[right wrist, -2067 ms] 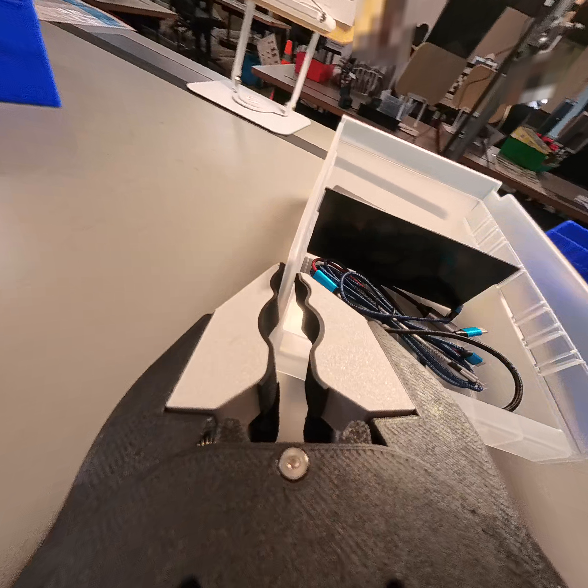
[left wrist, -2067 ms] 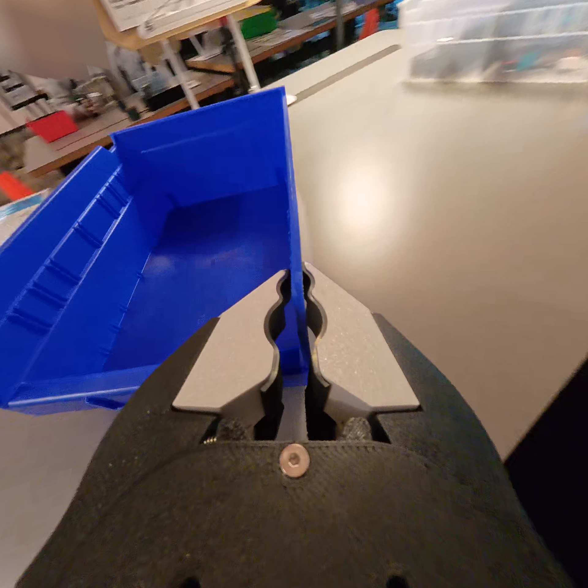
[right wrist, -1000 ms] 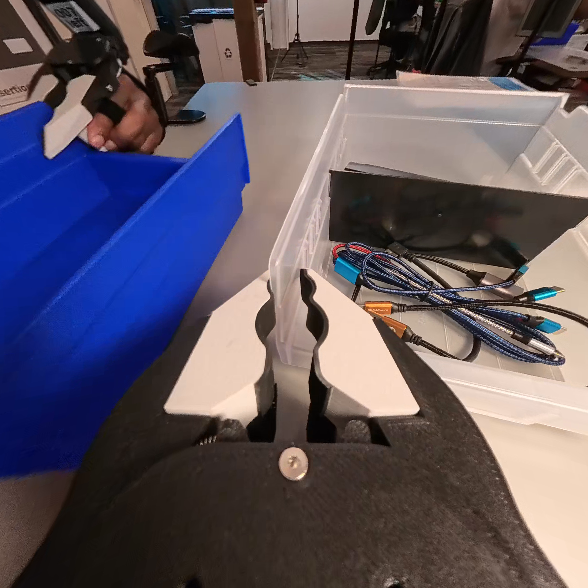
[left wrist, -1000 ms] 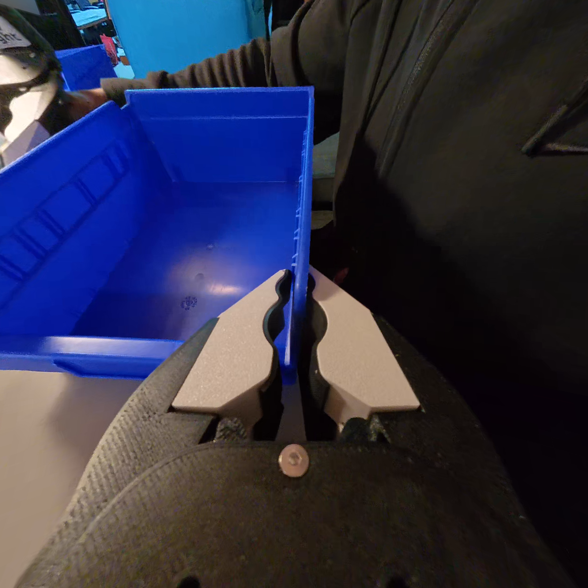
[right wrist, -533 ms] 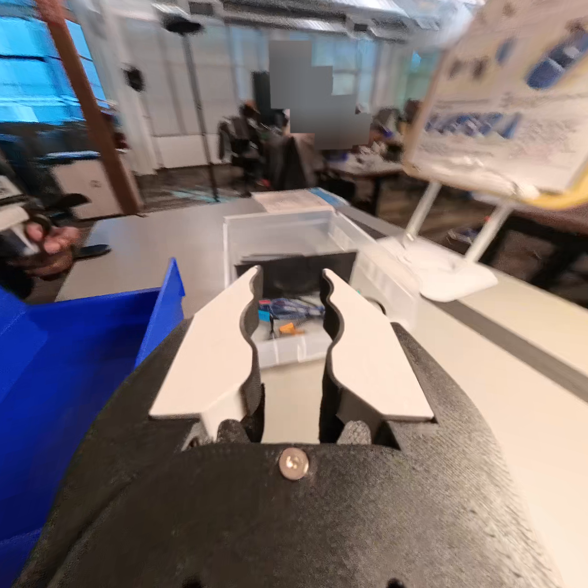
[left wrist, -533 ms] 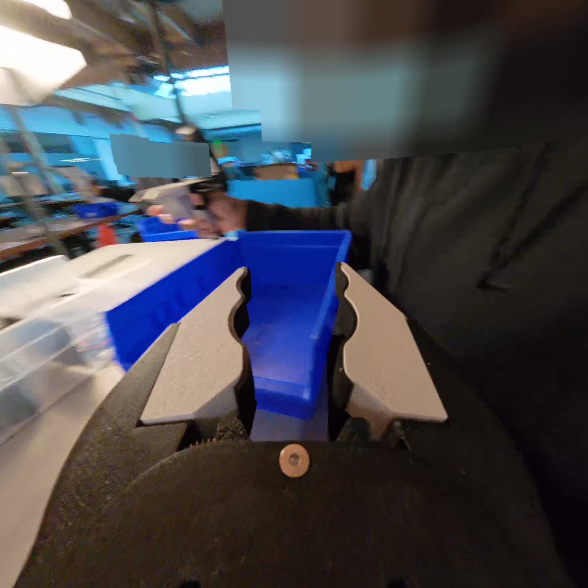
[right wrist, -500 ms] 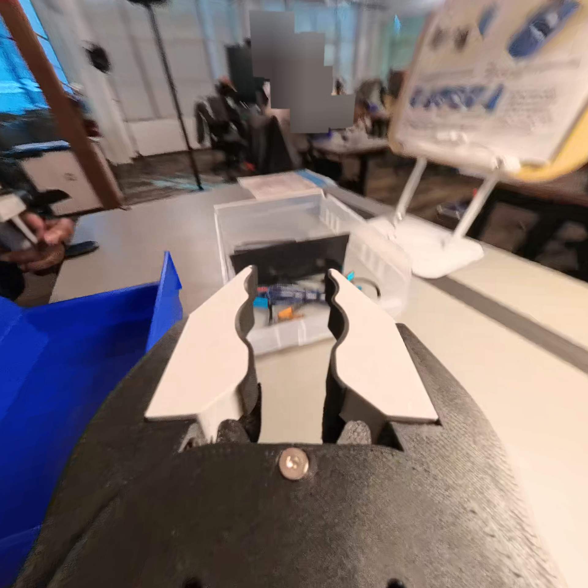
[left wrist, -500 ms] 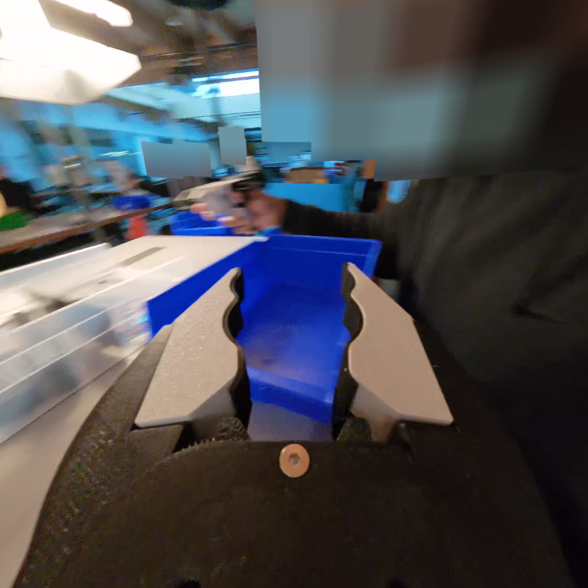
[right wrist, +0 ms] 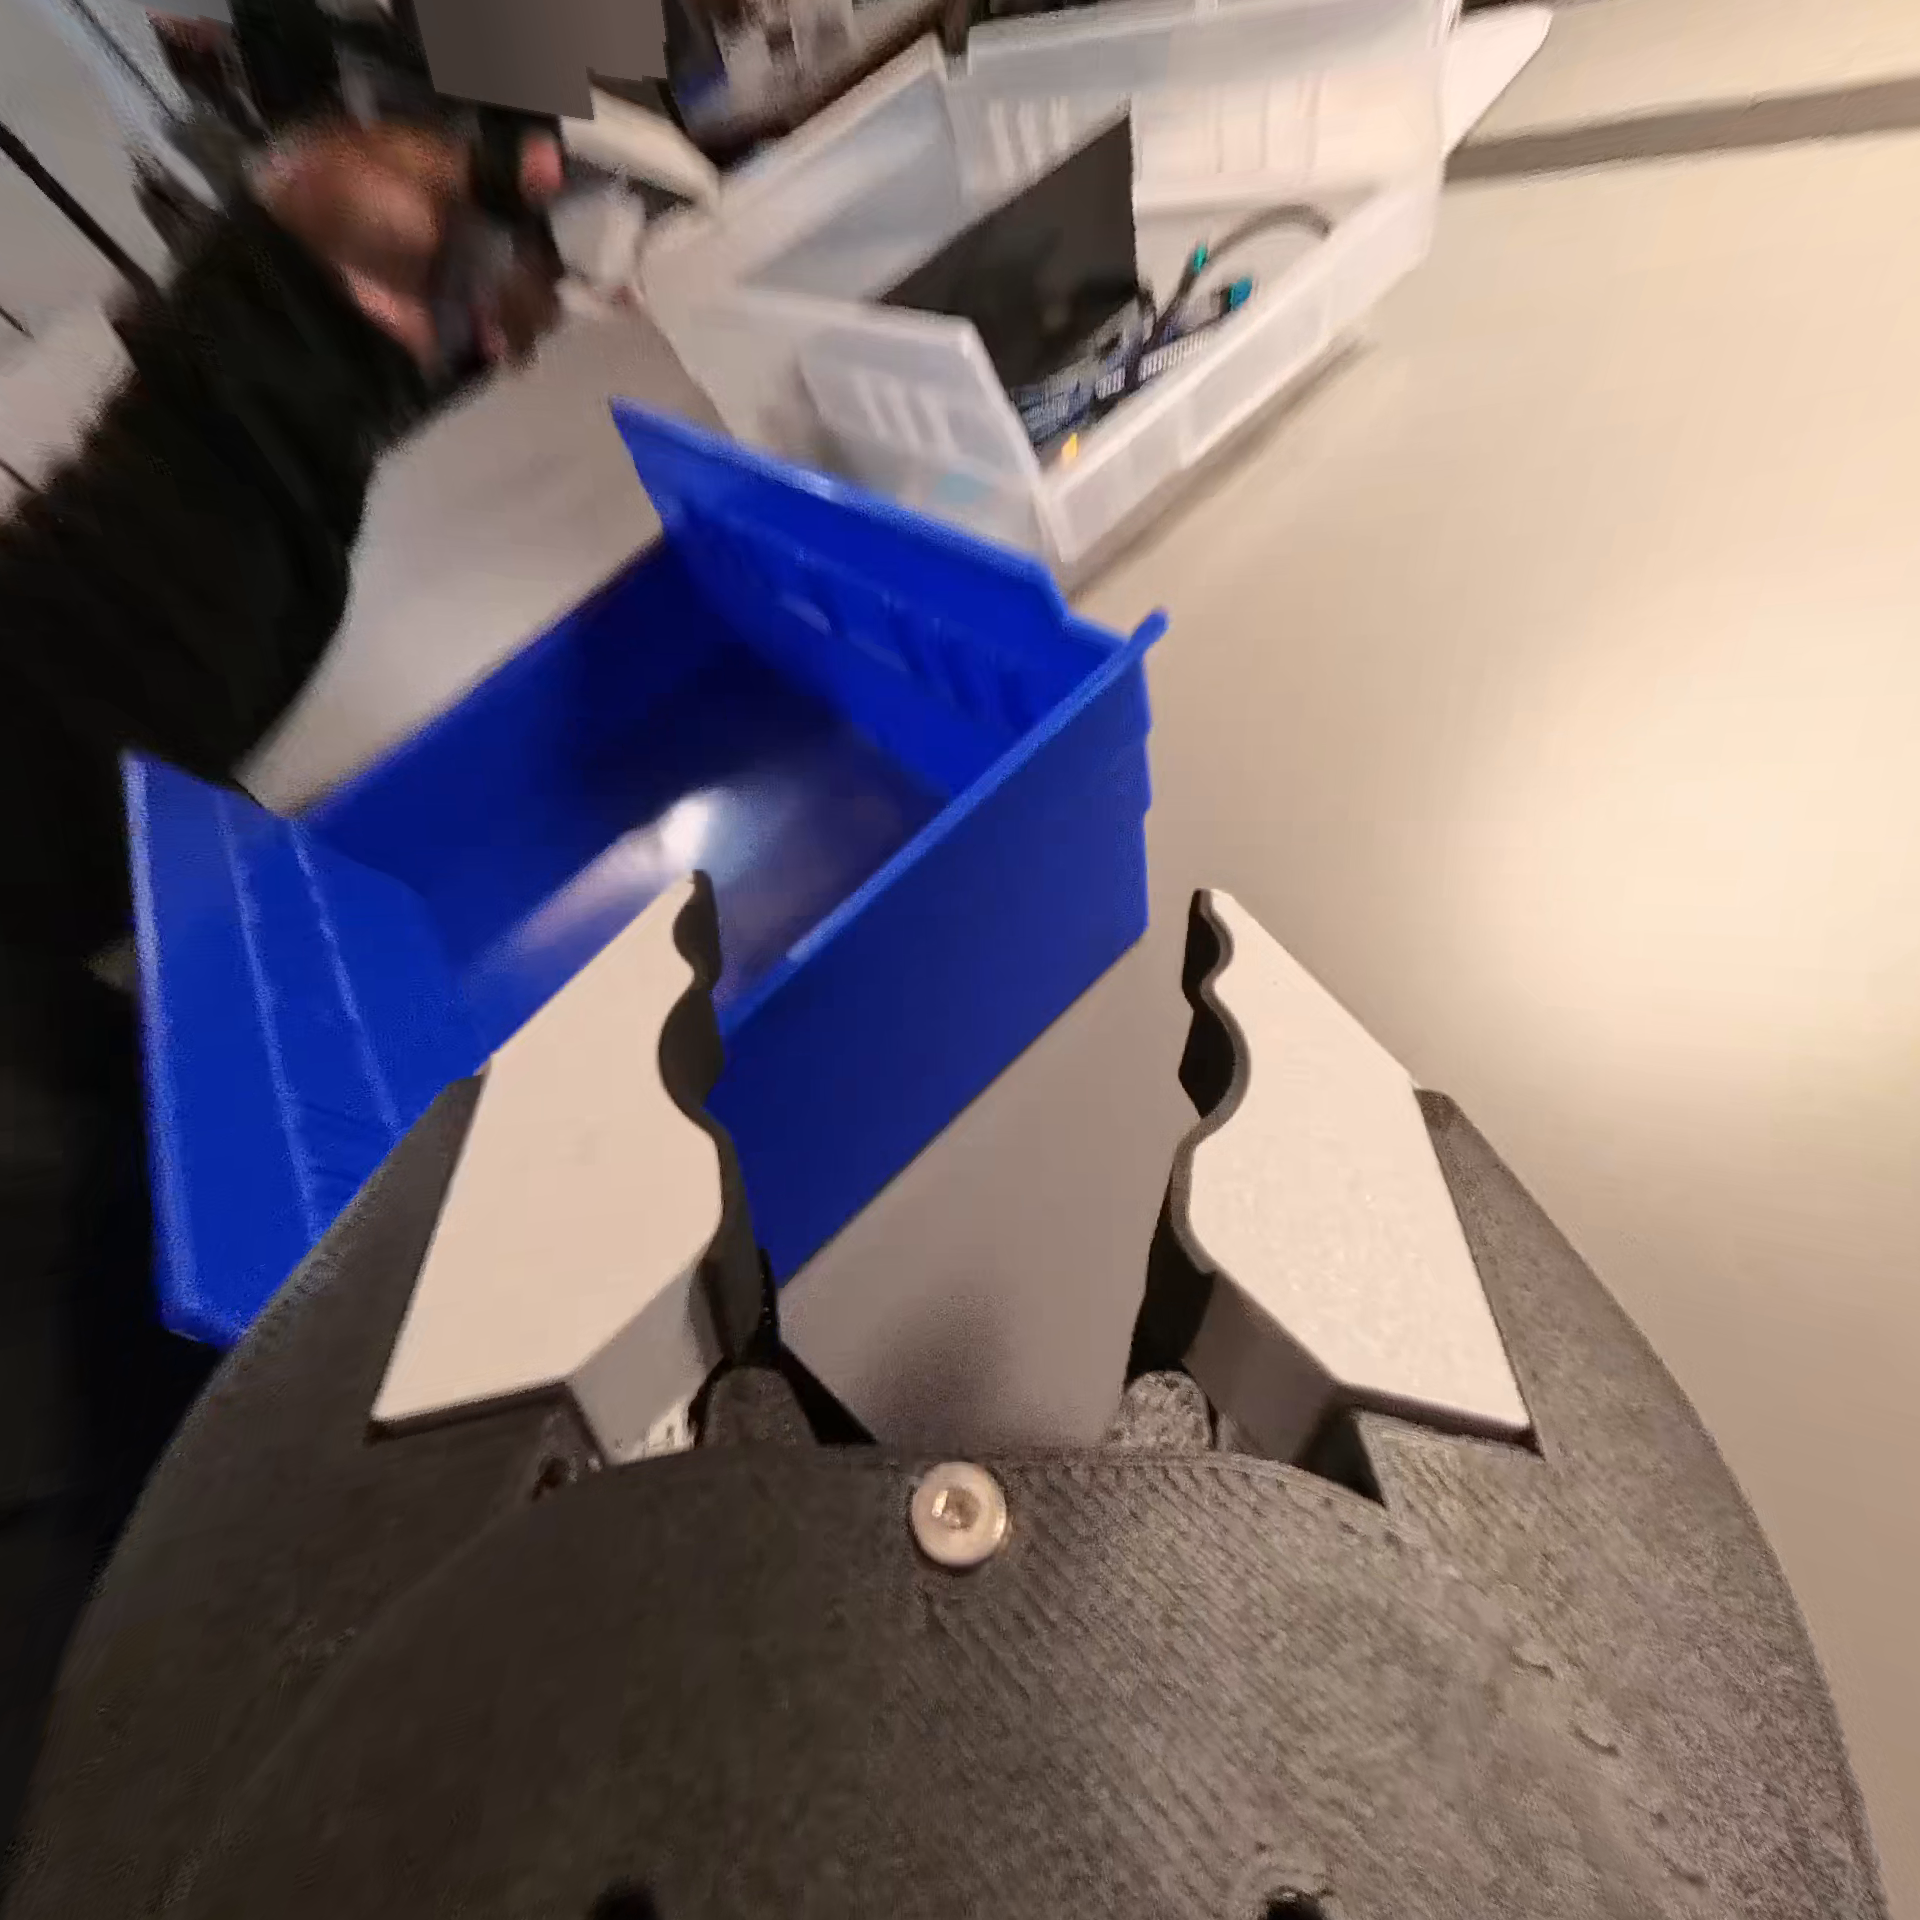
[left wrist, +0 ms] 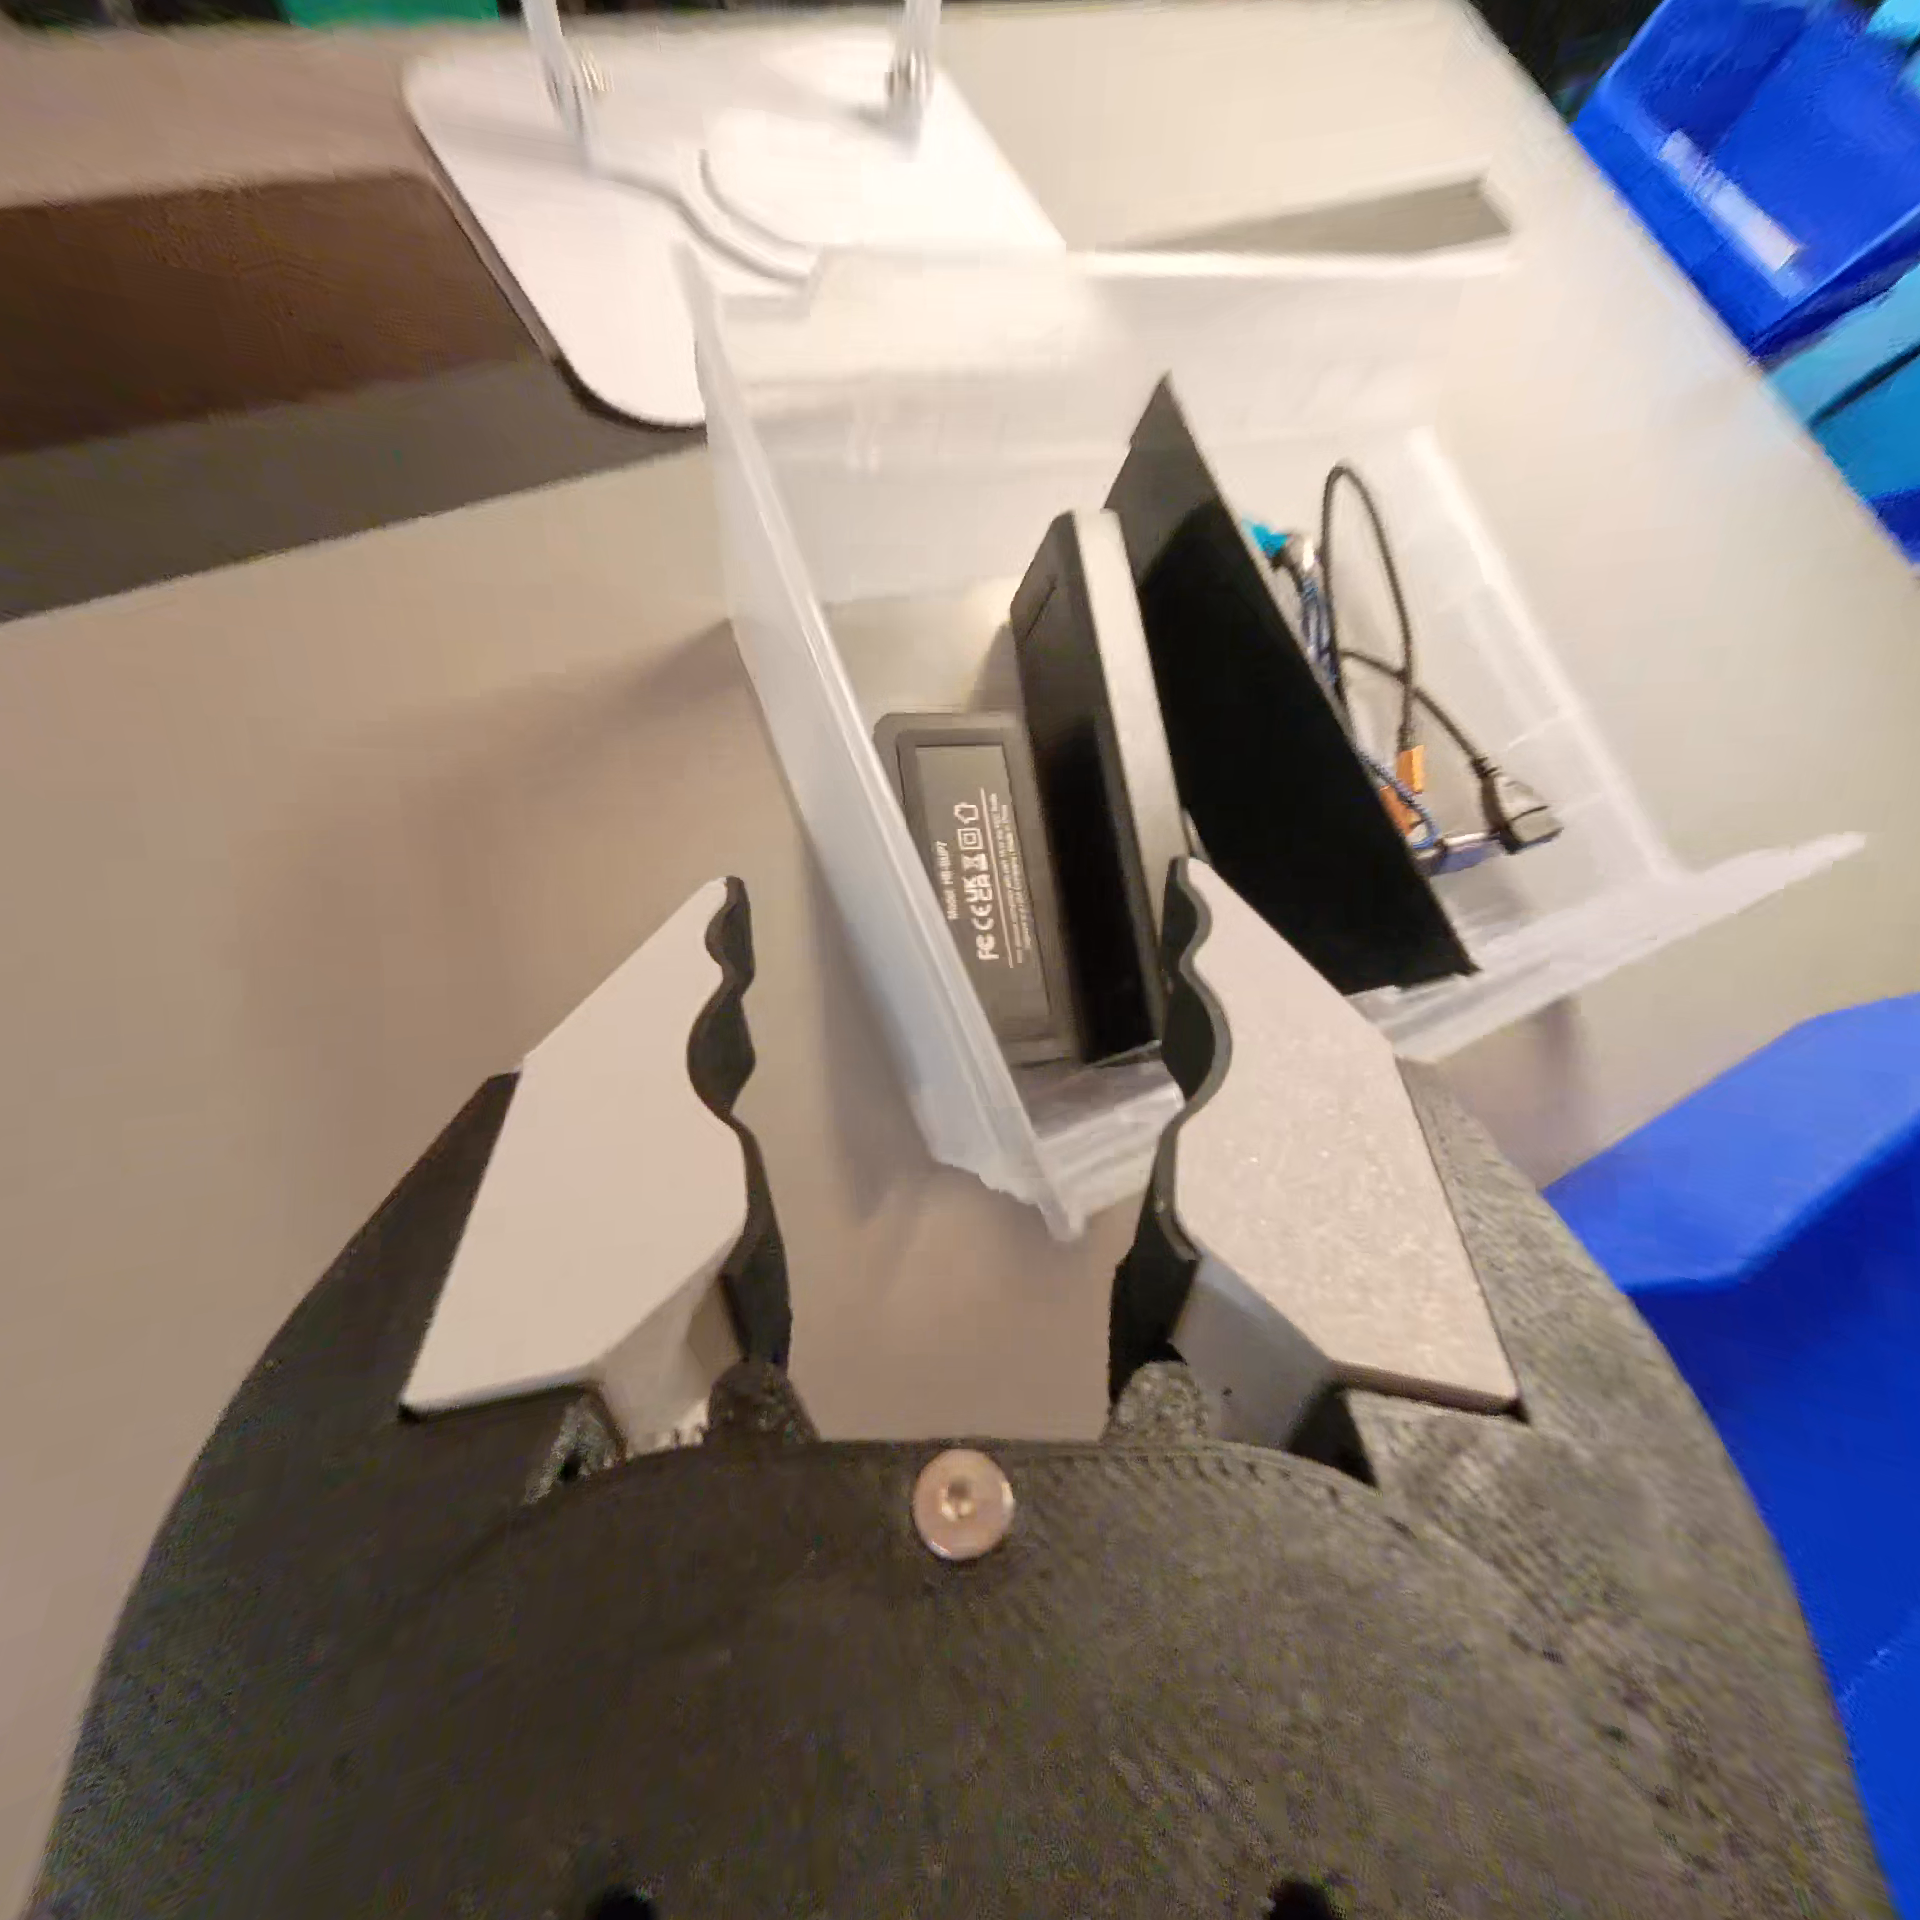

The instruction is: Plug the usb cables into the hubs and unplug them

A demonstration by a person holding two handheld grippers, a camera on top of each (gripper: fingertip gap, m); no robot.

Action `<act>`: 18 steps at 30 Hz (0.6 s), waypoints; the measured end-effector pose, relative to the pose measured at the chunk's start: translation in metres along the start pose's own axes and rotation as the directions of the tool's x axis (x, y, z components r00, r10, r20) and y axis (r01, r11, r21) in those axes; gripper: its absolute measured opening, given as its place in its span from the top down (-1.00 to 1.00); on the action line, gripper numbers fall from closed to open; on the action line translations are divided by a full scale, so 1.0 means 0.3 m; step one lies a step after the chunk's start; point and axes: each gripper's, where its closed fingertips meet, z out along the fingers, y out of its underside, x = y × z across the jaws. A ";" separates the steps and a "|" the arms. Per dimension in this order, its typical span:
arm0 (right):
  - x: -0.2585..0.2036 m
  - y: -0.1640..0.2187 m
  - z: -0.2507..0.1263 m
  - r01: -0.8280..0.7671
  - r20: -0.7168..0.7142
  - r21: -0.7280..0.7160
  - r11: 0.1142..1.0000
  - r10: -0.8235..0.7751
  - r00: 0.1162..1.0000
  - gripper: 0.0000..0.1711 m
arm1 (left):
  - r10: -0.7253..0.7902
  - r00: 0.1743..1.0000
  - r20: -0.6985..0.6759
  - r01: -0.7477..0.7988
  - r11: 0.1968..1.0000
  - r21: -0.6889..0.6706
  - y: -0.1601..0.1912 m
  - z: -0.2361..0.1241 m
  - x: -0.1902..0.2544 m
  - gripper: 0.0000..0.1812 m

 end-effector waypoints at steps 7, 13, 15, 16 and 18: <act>0.018 -0.018 0.001 0.214 0.010 -0.102 0.972 -0.214 0.977 0.62 | 0.090 0.994 0.055 -0.087 0.995 -0.050 0.008 0.087 -0.059 0.71; 0.185 -0.060 -0.031 0.432 -0.048 -0.312 0.846 -0.468 0.882 0.79 | 0.157 0.978 0.137 -0.153 0.987 -0.039 0.058 -0.020 -0.209 0.93; 0.246 -0.073 -0.043 0.499 -0.034 -0.391 0.774 -0.553 0.832 0.80 | 0.184 0.972 0.144 -0.177 0.982 -0.060 0.086 -0.077 -0.265 0.93; 0.281 -0.082 -0.048 0.527 -0.030 -0.431 0.733 -0.595 0.803 0.81 | 0.207 0.966 0.156 -0.196 0.977 -0.081 0.102 -0.110 -0.300 0.93; 0.359 -0.104 -0.056 0.576 -0.024 -0.507 0.641 -0.678 0.734 0.82 | 0.260 0.950 0.172 -0.239 0.962 -0.131 0.138 -0.184 -0.373 0.92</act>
